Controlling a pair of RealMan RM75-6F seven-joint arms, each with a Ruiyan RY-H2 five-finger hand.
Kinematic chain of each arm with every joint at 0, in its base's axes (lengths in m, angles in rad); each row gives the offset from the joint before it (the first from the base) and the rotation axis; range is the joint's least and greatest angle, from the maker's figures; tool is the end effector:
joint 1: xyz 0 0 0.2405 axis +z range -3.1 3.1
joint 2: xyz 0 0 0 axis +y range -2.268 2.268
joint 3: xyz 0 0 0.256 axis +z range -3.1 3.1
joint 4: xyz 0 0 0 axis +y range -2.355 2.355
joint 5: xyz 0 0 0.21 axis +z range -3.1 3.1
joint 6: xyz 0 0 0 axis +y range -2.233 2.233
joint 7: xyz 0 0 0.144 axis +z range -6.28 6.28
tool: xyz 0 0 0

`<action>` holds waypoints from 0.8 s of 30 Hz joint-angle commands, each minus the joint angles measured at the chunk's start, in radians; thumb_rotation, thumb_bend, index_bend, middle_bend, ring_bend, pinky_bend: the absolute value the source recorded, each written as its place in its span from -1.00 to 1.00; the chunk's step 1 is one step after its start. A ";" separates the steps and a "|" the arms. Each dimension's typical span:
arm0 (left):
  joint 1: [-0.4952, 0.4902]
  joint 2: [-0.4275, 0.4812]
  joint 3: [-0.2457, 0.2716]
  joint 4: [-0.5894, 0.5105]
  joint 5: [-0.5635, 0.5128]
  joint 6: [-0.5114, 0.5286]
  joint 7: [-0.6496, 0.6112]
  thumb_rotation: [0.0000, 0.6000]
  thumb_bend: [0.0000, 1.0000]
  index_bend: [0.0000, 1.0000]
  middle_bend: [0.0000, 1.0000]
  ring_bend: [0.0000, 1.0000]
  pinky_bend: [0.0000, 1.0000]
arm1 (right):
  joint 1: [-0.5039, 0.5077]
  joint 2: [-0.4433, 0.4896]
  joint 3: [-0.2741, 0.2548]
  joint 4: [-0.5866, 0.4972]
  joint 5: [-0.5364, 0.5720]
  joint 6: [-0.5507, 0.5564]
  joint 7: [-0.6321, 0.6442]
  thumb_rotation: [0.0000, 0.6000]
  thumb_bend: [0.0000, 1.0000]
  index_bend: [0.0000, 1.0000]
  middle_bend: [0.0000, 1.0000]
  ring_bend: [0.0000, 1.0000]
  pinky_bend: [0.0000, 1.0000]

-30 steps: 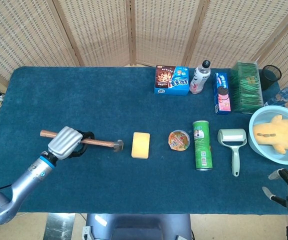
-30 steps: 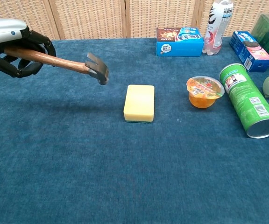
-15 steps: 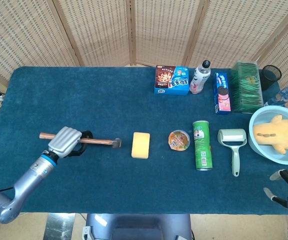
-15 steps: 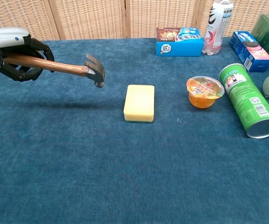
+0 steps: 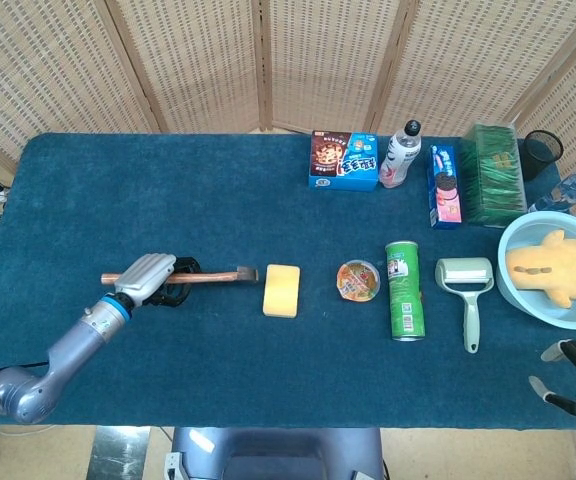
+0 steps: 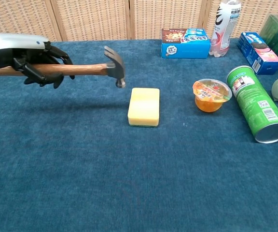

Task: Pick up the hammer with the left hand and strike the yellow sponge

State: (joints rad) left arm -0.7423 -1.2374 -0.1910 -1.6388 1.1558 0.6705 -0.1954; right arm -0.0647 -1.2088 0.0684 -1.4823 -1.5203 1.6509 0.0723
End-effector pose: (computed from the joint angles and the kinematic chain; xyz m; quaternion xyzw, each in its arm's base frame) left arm -0.1652 0.3442 0.0425 -0.6963 -0.5499 -0.3584 0.2903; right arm -0.3381 -0.1349 0.1652 0.5279 -0.3776 0.4105 0.6404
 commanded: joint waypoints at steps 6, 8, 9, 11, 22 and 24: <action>-0.069 -0.022 -0.039 0.003 -0.033 -0.076 -0.043 1.00 0.22 0.14 0.25 0.32 0.56 | -0.008 -0.003 0.004 0.010 0.008 0.007 0.010 1.00 -0.71 0.07 0.05 -0.03 -0.28; -0.082 -0.032 -0.041 0.010 -0.043 -0.085 -0.039 1.00 0.22 0.14 0.25 0.32 0.56 | -0.009 -0.003 0.004 0.014 0.012 0.004 0.015 1.00 -0.71 0.07 0.05 -0.03 -0.28; -0.089 -0.038 -0.040 0.016 -0.047 -0.090 -0.032 1.00 0.22 0.14 0.25 0.32 0.56 | -0.010 -0.003 0.004 0.016 0.014 0.004 0.017 1.00 -0.71 0.07 0.05 -0.03 -0.28; -0.106 -0.054 -0.032 0.032 -0.061 -0.102 -0.012 1.00 0.22 0.14 0.25 0.32 0.56 | -0.012 -0.004 0.005 0.021 0.016 0.004 0.023 1.00 -0.71 0.07 0.05 -0.03 -0.29; -0.230 -0.128 0.083 0.113 -0.293 -0.136 0.232 1.00 0.22 0.14 0.26 0.32 0.57 | -0.029 -0.007 0.007 0.049 0.025 0.019 0.059 1.00 -0.71 0.07 0.05 -0.03 -0.29; -0.233 -0.126 0.076 0.092 -0.327 -0.103 0.239 1.00 0.23 0.14 0.26 0.32 0.57 | -0.031 -0.007 0.007 0.052 0.024 0.022 0.062 1.00 -0.71 0.07 0.05 -0.03 -0.29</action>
State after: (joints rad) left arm -0.9546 -1.3548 -0.1267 -1.5376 0.8734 0.5426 0.0184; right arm -0.0952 -1.2161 0.0757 -1.4306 -1.4960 1.6729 0.1346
